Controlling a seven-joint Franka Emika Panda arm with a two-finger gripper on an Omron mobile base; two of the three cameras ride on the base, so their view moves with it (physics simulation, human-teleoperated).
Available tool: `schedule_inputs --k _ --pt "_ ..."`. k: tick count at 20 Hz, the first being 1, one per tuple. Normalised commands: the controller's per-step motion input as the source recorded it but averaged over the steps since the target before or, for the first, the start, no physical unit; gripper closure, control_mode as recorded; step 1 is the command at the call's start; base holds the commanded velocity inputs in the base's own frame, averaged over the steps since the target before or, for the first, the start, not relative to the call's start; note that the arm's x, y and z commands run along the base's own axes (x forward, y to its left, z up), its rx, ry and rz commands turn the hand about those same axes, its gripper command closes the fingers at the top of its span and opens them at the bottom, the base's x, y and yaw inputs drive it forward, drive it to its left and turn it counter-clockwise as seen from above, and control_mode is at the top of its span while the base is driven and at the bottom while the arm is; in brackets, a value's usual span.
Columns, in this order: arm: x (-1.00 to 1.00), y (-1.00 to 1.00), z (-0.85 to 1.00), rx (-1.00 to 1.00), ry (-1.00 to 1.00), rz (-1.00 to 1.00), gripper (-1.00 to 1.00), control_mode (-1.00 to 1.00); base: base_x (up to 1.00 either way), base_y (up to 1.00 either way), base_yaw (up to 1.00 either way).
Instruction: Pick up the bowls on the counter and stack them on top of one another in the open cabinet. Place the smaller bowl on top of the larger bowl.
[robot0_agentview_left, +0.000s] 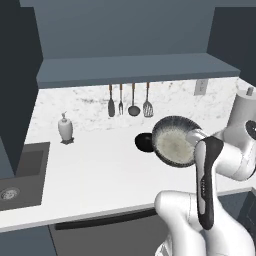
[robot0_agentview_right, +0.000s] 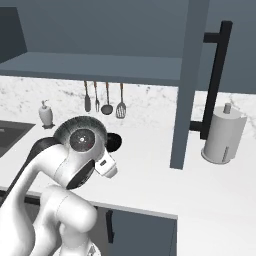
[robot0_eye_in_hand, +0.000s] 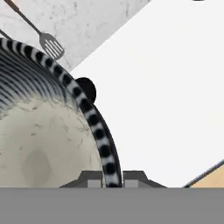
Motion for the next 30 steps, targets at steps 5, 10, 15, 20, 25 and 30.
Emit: schedule_inputs --k 5,10,15,20,25,30 --pt "-0.08 0.26 1.0 0.12 -0.19 -0.05 1.0 -1.0 0.0 0.0 0.0" --pt "0.0 0.29 1.0 0.13 -0.15 -0.07 1.0 -1.0 0.0 0.0 0.0" --pt "0.06 0.37 0.99 0.07 -0.09 -0.13 1.0 -1.0 0.0 0.0 0.0" --pt "0.29 0.13 0.93 0.05 -0.11 -0.24 1.0 -1.0 0.0 0.0 0.0" --pt "0.47 0.0 0.59 0.12 -0.12 -0.28 1.0 -1.0 0.0 0.0 0.0" --pt "0.65 0.0 0.05 0.12 0.0 -0.1 1.0 -1.0 0.0 0.0 0.0"
